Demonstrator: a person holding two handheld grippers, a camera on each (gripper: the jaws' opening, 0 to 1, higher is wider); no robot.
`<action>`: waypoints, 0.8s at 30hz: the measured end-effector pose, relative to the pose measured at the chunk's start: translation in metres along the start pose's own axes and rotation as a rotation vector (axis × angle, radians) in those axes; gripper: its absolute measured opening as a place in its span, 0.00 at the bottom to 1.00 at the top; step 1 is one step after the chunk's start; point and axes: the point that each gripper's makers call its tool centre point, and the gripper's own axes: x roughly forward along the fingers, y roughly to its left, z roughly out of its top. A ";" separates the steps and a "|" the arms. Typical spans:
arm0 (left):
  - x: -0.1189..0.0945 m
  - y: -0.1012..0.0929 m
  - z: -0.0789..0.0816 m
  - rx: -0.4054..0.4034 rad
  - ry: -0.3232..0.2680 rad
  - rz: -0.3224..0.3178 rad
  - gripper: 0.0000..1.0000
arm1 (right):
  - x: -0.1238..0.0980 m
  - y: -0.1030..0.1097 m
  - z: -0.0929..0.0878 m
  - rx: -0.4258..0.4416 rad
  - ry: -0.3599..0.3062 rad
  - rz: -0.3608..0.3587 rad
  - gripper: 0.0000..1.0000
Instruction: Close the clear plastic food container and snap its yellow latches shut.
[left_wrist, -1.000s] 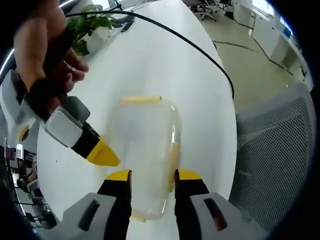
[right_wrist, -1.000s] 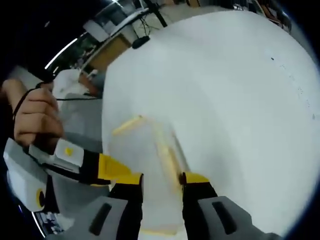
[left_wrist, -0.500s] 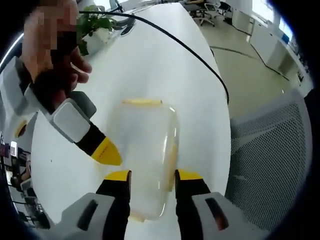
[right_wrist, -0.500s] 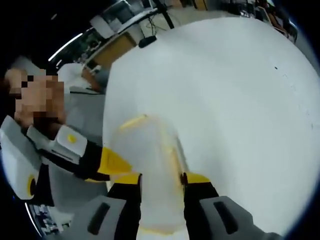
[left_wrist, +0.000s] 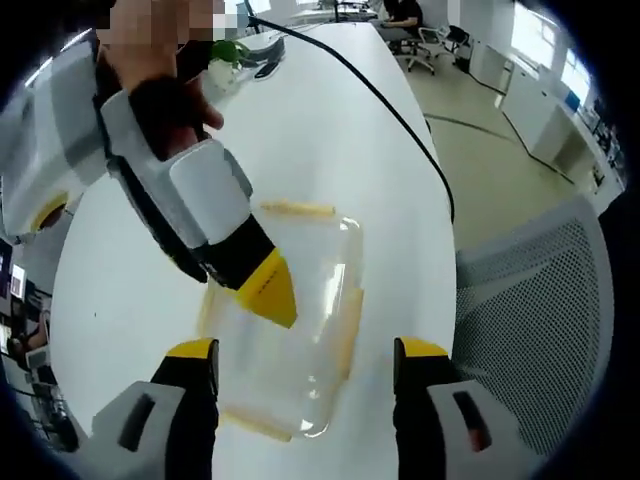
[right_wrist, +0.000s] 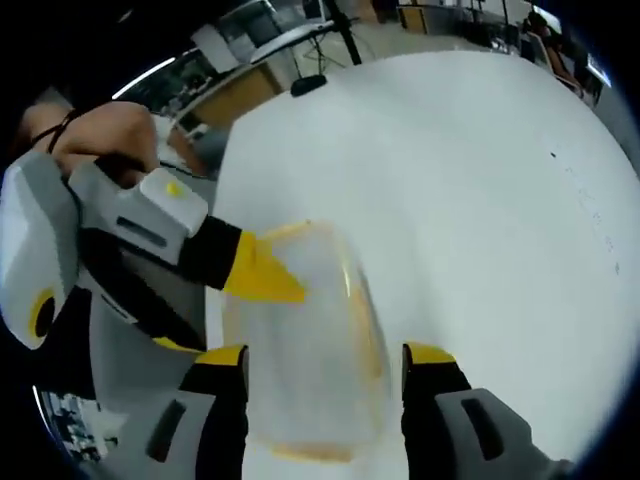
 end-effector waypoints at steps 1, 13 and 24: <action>-0.001 0.001 0.000 -0.007 -0.003 -0.004 0.78 | -0.001 0.002 -0.001 -0.007 -0.001 -0.004 0.66; 0.005 0.011 -0.014 0.018 0.022 -0.046 0.99 | 0.002 0.017 -0.021 -0.037 0.002 -0.029 0.77; 0.007 0.010 -0.017 0.052 0.028 -0.084 0.99 | 0.001 0.021 -0.022 -0.088 -0.018 -0.075 0.92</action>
